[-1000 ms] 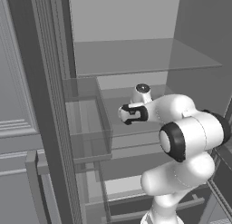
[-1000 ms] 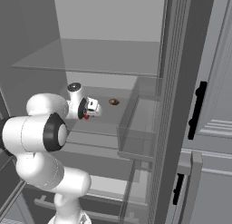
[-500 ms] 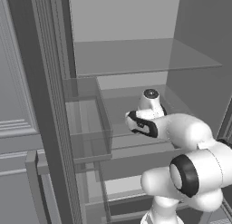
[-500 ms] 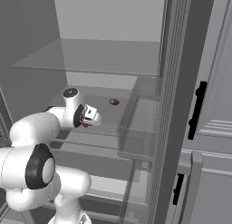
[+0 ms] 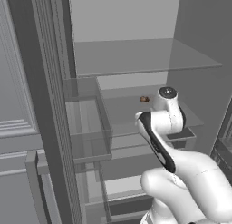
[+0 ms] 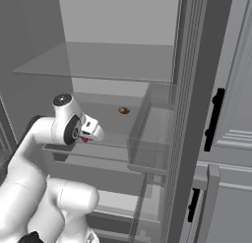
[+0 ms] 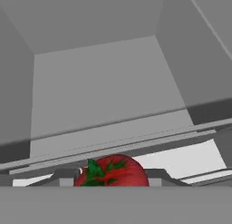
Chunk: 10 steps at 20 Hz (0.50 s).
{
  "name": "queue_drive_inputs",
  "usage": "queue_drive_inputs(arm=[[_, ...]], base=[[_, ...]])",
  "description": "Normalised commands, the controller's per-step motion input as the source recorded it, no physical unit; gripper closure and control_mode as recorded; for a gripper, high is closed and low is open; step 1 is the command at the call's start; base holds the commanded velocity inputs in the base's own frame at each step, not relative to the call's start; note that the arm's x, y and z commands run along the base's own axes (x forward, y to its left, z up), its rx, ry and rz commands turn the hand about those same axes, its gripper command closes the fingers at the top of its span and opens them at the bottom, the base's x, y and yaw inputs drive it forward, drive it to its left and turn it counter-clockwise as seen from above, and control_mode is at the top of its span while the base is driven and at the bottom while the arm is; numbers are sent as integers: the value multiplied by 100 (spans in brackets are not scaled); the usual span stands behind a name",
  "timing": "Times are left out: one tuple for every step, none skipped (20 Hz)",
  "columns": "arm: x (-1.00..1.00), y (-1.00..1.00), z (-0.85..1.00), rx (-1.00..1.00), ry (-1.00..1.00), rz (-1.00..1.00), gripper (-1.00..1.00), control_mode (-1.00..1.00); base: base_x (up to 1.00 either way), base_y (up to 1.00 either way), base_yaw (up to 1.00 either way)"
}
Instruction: Take the strawberry from the fridge and place it on top of the pancake, located on the dining counter.
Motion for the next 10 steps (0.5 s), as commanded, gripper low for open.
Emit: queue_drive_inputs(arm=[[-95, 0, 100, 0, 0, 0, 100, -100], [-100, 0, 100, 1, 0, 0, 100, -100], [-100, 0, 100, 2, 0, 0, 100, -100], [-100, 0, 97, 0, 0, 3, 100, -100], [-100, 0, 94, 0, 0, 7, 100, -100], [-100, 0, 93, 0, 0, 10, 100, -100], [-100, 0, 94, 0, 0, 13, 100, -100], [-100, 0, 92, 0, 0, 14, 100, -100], [-100, 0, 89, 0, 0, 13, 100, -100], [-91, 0, 73, -3, 0, 13, 100, -100]], base=[[0, 0, 0], [0, 0, 0], [0, 0, 0], [0, 0, 0], [0, 0, 0], [0, 0, 0], [0, 0, 0], [0, 0, 0], [0, 0, 0], [0, 0, 0]])
